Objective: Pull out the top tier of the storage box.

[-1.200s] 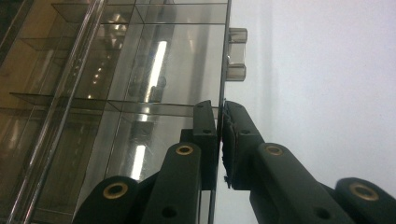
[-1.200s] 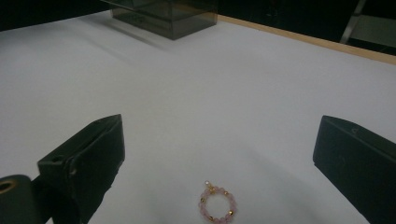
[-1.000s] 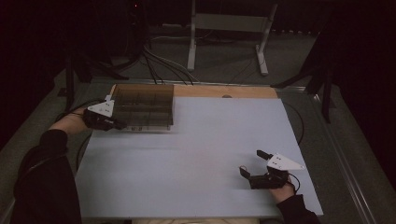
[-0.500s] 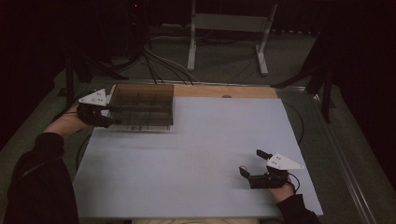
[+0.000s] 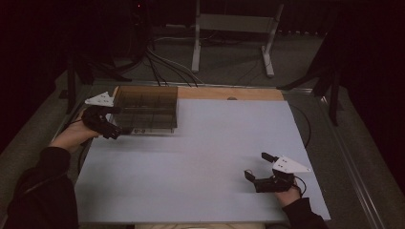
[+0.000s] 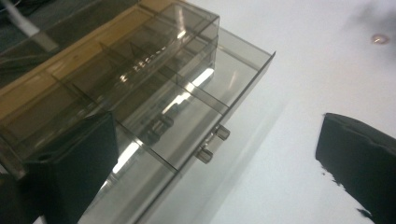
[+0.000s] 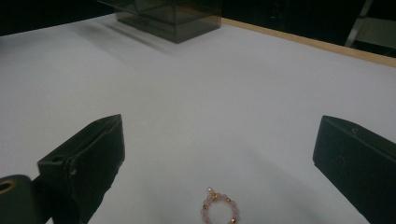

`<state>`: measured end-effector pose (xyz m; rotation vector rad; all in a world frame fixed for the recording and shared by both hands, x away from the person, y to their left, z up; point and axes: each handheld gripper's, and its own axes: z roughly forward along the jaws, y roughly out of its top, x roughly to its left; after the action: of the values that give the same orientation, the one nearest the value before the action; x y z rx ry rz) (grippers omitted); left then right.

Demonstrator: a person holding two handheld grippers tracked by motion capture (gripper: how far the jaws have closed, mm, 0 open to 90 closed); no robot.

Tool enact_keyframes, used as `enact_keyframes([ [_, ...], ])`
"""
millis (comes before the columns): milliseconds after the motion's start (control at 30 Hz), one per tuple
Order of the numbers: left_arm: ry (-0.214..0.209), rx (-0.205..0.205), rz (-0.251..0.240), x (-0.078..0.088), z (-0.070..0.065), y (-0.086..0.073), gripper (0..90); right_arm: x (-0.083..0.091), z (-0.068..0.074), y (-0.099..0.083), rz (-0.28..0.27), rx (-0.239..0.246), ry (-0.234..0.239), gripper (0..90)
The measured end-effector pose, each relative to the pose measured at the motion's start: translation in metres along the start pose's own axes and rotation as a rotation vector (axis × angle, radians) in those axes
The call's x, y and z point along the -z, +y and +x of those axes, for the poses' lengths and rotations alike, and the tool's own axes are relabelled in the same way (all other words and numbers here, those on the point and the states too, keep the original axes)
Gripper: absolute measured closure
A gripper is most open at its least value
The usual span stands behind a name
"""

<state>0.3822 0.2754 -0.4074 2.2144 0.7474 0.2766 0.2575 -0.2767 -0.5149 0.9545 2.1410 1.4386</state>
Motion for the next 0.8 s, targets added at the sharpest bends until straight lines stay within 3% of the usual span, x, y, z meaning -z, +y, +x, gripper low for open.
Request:
enact_keyframes([
  [200,0.020,-0.038,0.033,-0.007,-0.024,-0.005,0.0,-0.001,0.000,0.001,-0.002,-0.003,0.001,2.7],
  [367,0.001,-0.028,-0.010,-0.011,-0.041,-0.012,0.0,-0.002,-0.001,0.001,-0.004,-0.004,0.006,2.7],
  [567,0.026,-0.031,-0.033,-0.020,-0.062,-0.022,0.0,-0.003,0.000,0.001,-0.003,0.000,0.012,2.7],
  [600,0.022,-0.027,-0.070,-0.022,-0.071,-0.026,0.0,-0.003,0.000,0.001,-0.004,-0.001,0.013,2.7],
  [800,0.017,0.002,-0.118,-0.028,-0.091,-0.041,0.0,-0.002,0.001,0.001,-0.005,-0.002,0.018,2.7],
])
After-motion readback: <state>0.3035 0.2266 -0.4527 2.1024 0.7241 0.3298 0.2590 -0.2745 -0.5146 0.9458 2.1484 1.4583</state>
